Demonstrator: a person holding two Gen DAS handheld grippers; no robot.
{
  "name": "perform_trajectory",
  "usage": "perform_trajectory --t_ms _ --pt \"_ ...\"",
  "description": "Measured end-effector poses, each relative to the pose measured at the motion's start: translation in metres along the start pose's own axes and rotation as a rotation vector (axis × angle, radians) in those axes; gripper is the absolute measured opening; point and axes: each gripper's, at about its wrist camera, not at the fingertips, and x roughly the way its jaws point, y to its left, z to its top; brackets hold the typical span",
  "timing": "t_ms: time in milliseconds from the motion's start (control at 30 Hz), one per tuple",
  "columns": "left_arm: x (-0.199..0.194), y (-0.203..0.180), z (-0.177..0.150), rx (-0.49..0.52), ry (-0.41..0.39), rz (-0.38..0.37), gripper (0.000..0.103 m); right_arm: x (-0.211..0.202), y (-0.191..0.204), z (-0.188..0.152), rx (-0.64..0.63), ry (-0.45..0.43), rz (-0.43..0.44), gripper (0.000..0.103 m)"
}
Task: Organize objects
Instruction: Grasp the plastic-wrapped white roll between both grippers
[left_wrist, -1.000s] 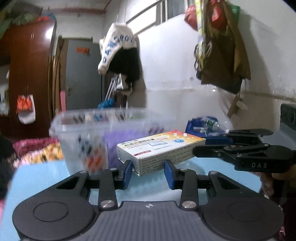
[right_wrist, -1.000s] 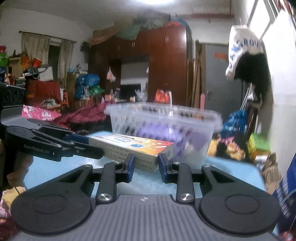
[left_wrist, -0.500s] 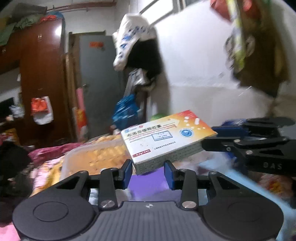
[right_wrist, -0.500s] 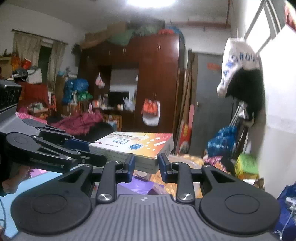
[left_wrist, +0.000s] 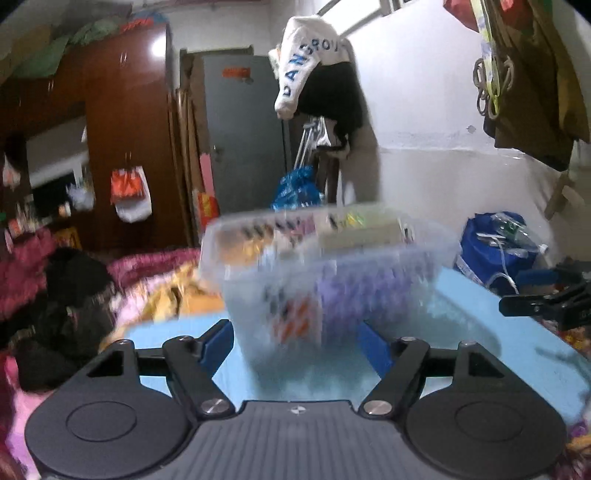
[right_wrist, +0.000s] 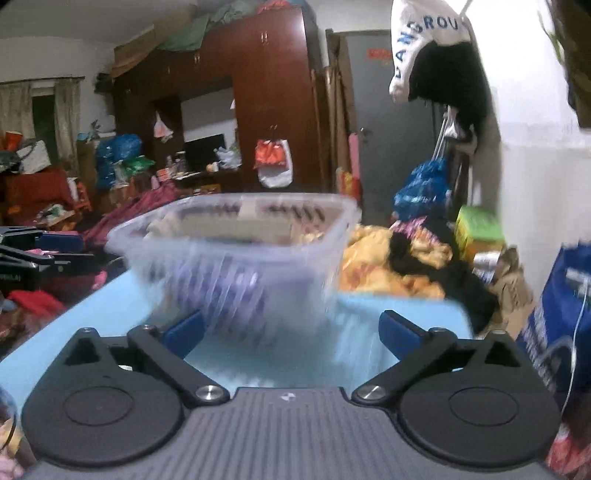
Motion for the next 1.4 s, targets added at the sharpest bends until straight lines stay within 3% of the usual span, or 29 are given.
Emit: perform_trajectory --t_ms 133,233,333,400,500,700,867,1000,1067,1233,1400 --pt "0.005 0.014 -0.036 -0.074 0.070 -0.027 0.078 -0.008 -0.005 -0.028 0.065 0.018 0.033 0.103" --pt "0.009 0.026 -0.055 -0.137 0.088 -0.039 0.078 -0.008 0.002 -0.042 0.049 0.046 0.031 0.103" --pt "0.017 0.038 -0.071 -0.211 0.122 -0.097 0.078 -0.006 0.010 -0.052 0.029 0.063 0.040 0.102" --pt "0.022 0.037 -0.077 -0.229 0.147 -0.087 0.078 -0.007 0.014 -0.057 0.016 0.068 0.044 0.100" --pt "0.013 0.034 -0.081 -0.189 0.121 -0.073 0.078 0.001 0.014 -0.059 0.014 0.104 0.052 0.094" --pt "0.033 0.027 -0.082 -0.159 0.138 -0.088 0.078 0.002 0.026 -0.058 -0.045 0.099 0.031 0.092" --pt "0.046 0.021 -0.073 -0.165 0.158 -0.114 0.078 0.019 0.034 -0.049 -0.095 0.151 0.051 0.088" --pt "0.050 0.014 -0.071 -0.137 0.170 -0.118 0.078 0.028 0.032 -0.051 -0.086 0.205 0.083 0.071" --pt "0.050 0.009 -0.070 -0.108 0.171 -0.106 0.072 0.026 0.032 -0.052 -0.085 0.197 0.076 0.067" --pt "0.045 0.004 -0.073 -0.069 0.150 -0.065 0.036 0.020 0.042 -0.057 -0.133 0.170 0.038 0.051" --pt "0.038 -0.005 -0.080 -0.017 0.113 -0.043 0.031 0.014 0.044 -0.060 -0.137 0.148 0.030 0.042"
